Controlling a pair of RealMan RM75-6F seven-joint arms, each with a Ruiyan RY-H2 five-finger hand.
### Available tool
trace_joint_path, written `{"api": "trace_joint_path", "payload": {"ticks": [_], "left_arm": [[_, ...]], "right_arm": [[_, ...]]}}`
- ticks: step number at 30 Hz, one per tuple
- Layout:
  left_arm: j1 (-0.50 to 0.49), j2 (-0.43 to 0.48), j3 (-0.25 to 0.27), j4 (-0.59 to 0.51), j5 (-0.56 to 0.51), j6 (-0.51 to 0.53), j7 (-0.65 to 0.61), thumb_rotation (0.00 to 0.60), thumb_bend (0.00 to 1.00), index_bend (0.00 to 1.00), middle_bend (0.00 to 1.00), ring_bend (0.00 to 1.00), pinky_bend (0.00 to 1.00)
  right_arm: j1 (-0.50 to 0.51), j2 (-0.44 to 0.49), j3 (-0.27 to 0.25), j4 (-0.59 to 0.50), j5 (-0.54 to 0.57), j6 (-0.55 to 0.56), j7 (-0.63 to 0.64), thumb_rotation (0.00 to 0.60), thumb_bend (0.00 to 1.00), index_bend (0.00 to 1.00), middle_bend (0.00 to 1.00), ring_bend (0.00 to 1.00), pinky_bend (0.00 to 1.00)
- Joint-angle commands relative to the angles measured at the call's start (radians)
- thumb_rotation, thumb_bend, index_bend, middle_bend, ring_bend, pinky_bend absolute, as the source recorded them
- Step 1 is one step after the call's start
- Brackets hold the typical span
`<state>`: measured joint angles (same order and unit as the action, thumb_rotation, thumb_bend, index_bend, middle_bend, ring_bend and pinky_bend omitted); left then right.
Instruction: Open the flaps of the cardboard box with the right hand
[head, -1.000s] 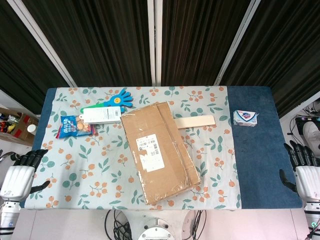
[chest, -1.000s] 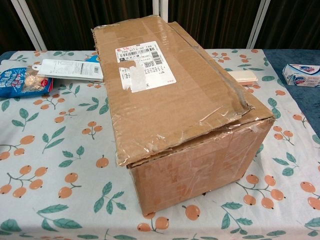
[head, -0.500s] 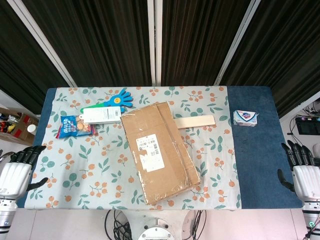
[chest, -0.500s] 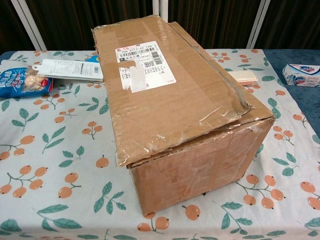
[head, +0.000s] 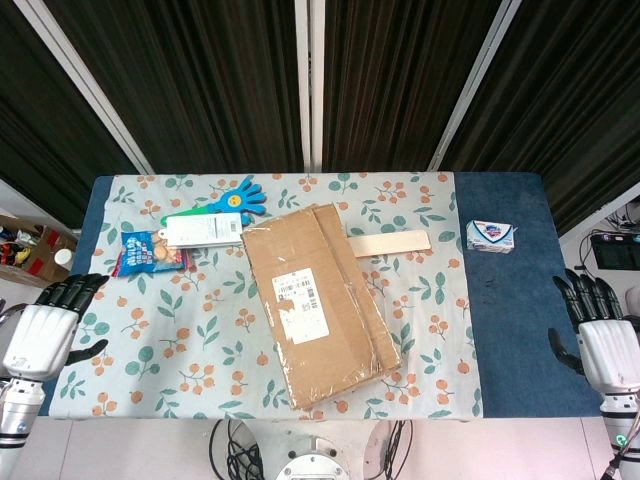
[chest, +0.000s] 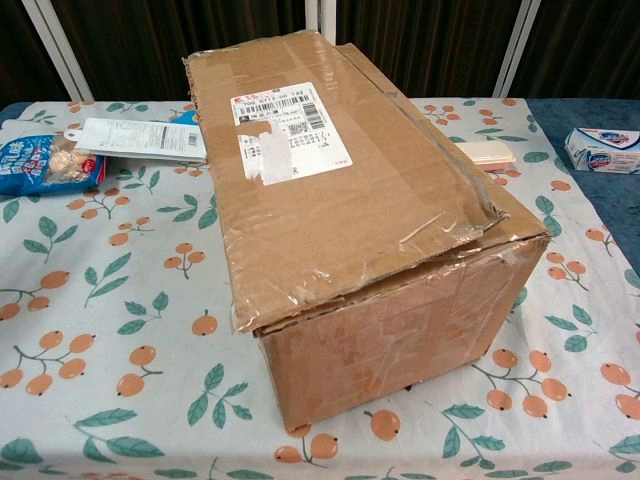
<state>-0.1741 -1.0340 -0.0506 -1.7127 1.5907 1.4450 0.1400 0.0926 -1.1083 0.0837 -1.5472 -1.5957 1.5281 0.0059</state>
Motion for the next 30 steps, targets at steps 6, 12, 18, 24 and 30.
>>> {"api": "trace_joint_path", "payload": {"ticks": [6,12,18,24,30], "left_arm": [[0.023,-0.010,0.020,0.012,-0.003,0.019,-0.016,0.600,0.00,0.16,0.17,0.16,0.25],[0.037,-0.012,0.033,0.021,-0.006,0.025,-0.026,0.600,0.00,0.16,0.17,0.16,0.25],[0.047,-0.022,0.036,0.036,-0.010,0.036,-0.040,0.600,0.00,0.16,0.17,0.16,0.25],[0.057,-0.029,0.037,0.060,-0.022,0.044,-0.059,0.600,0.00,0.16,0.17,0.16,0.25],[0.058,-0.031,0.038,0.077,-0.026,0.040,-0.074,0.600,0.00,0.16,0.17,0.16,0.25]], "right_arm": [[0.260,0.095,0.136,-0.287,-0.056,-0.230,-0.277,0.600,0.31,0.00,0.00,0.00,0.00],[0.427,-0.035,0.194,-0.259,0.030,-0.396,-0.422,0.600,0.05,0.00,0.00,0.00,0.00],[0.515,-0.166,0.183,-0.169,0.018,-0.438,-0.438,0.600,0.00,0.00,0.00,0.00,0.00],[0.557,-0.245,0.163,-0.124,0.007,-0.441,-0.444,0.600,0.00,0.00,0.00,0.00,0.00],[0.581,-0.298,0.155,-0.103,0.014,-0.432,-0.430,0.600,0.00,0.00,0.00,0.00,0.00]]}}
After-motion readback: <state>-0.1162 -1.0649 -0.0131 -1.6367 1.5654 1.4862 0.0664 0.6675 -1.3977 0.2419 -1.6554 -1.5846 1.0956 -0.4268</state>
